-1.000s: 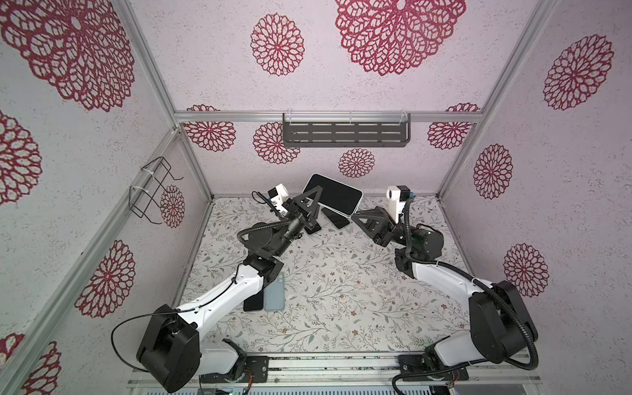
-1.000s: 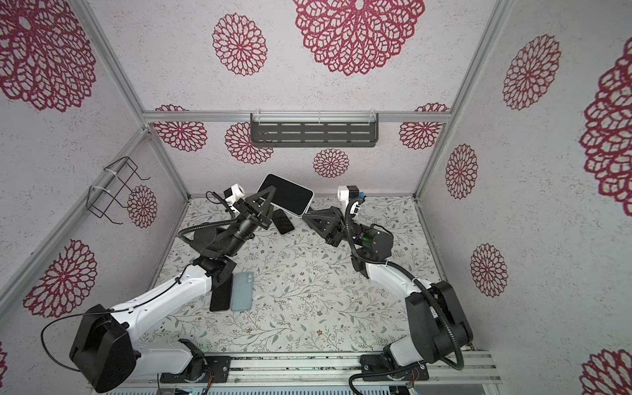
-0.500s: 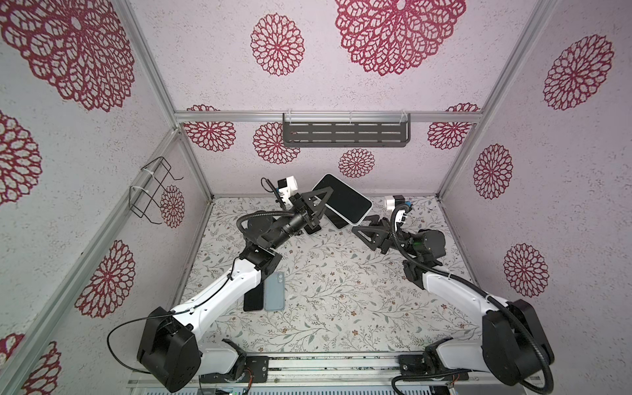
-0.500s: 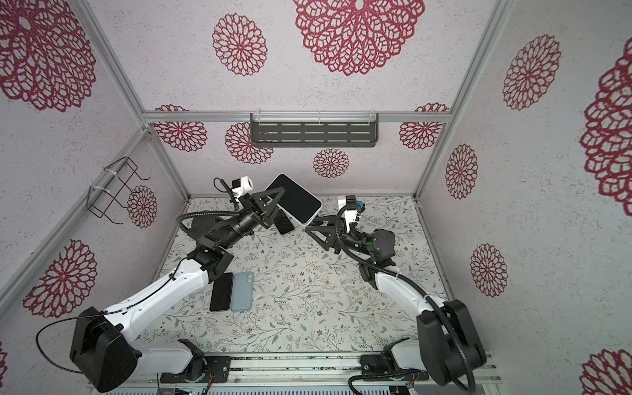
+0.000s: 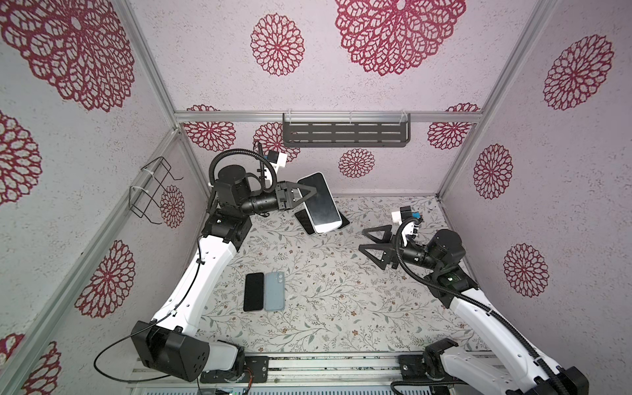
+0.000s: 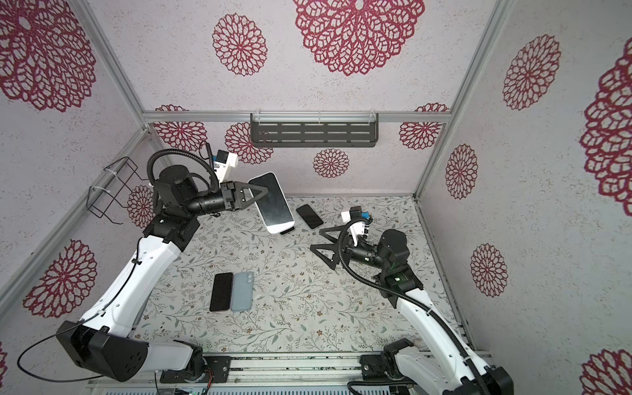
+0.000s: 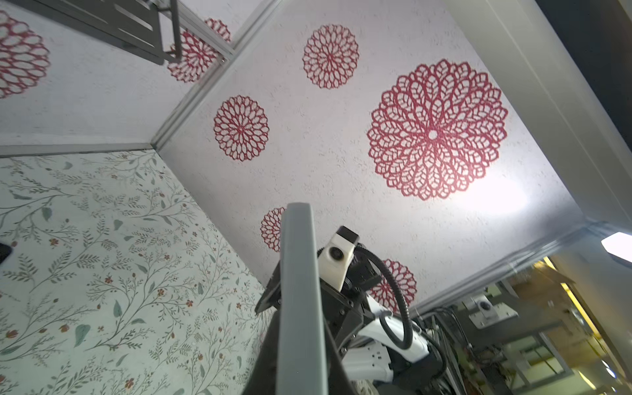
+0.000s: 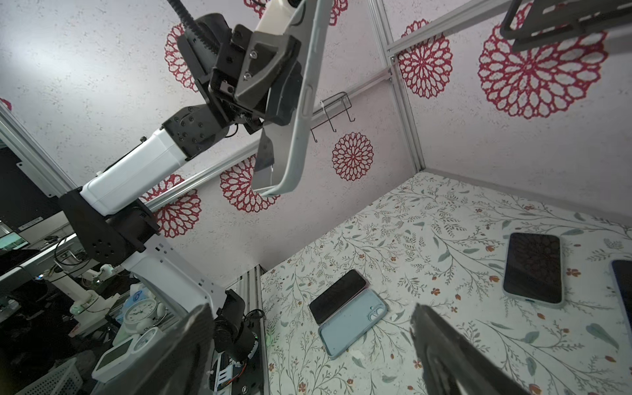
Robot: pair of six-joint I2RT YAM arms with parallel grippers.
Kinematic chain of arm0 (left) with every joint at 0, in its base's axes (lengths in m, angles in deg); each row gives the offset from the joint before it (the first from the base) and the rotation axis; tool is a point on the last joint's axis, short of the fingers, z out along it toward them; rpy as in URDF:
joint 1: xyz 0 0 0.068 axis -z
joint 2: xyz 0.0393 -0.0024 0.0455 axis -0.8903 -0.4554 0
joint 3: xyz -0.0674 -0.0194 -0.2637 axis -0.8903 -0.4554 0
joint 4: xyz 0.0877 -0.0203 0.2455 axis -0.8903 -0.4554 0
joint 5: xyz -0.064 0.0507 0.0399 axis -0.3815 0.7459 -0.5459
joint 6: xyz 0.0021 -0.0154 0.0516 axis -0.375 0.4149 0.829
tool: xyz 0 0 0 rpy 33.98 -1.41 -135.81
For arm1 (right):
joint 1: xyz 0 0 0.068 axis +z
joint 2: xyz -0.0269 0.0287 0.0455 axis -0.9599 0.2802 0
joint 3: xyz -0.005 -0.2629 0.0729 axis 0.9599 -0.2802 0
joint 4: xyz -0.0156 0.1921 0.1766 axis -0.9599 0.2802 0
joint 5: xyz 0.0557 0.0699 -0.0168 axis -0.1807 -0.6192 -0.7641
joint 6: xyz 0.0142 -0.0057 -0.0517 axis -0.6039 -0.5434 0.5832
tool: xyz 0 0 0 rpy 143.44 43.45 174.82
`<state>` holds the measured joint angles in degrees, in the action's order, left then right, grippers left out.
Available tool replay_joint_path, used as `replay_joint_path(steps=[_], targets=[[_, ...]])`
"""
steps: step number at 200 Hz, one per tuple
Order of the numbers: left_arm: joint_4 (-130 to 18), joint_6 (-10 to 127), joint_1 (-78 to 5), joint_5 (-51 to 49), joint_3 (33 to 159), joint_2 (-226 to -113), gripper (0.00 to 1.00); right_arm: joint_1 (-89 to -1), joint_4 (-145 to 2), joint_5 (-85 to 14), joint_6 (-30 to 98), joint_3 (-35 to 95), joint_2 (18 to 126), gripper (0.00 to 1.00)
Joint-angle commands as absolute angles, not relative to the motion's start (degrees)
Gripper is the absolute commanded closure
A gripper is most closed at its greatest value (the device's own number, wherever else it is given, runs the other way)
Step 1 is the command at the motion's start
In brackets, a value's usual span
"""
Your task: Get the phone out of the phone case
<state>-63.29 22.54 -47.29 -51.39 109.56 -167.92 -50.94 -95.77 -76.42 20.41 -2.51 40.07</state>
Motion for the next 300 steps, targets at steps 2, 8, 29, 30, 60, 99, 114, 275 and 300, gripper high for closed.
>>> replay_joint_path(steps=[2,8,29,30,60,99,114,275,300], targets=[[-60.12,25.71,-46.54,-58.25,111.83,-170.49,1.0,-49.77,-104.94,-77.65,14.11,-3.09,40.83,0.07],[-60.73,26.61,-46.26,-58.46,112.45,-170.74,1.0,-49.53,-106.7,-77.75,12.99,-3.2,41.2,0.07],[-61.48,28.26,-45.84,-58.17,113.6,-171.37,1.0,-48.43,-113.3,-78.78,9.41,-3.37,42.92,0.1],[-61.29,28.18,-45.85,-58.19,113.6,-171.41,1.0,-48.34,-113.53,-78.76,9.31,-3.38,42.98,0.11],[-57.87,26.96,-44.71,-59.03,113.17,-171.46,1.0,-47.36,-118.42,-78.98,6.86,-2.74,45.98,0.2],[-56.19,26.25,-43.86,-59.67,112.38,-171.02,1.0,-47.11,-124.56,-79.61,3.2,-1.48,49.14,0.42],[-55.86,26.34,-43.9,-59.53,111.78,-170.75,1.0,-47.09,-125.17,-79.71,2.75,-0.96,49.91,0.5],[-51.93,23.64,-42.53,-60.35,111.32,-172.57,1.0,-45.74,-121.4,-78.91,6.94,2.81,51.63,0.74],[-51.19,23.14,-42.55,-60.41,111.06,-172.76,1.0,-45.78,-119.91,-78.88,7.99,3.2,51.44,0.78]])
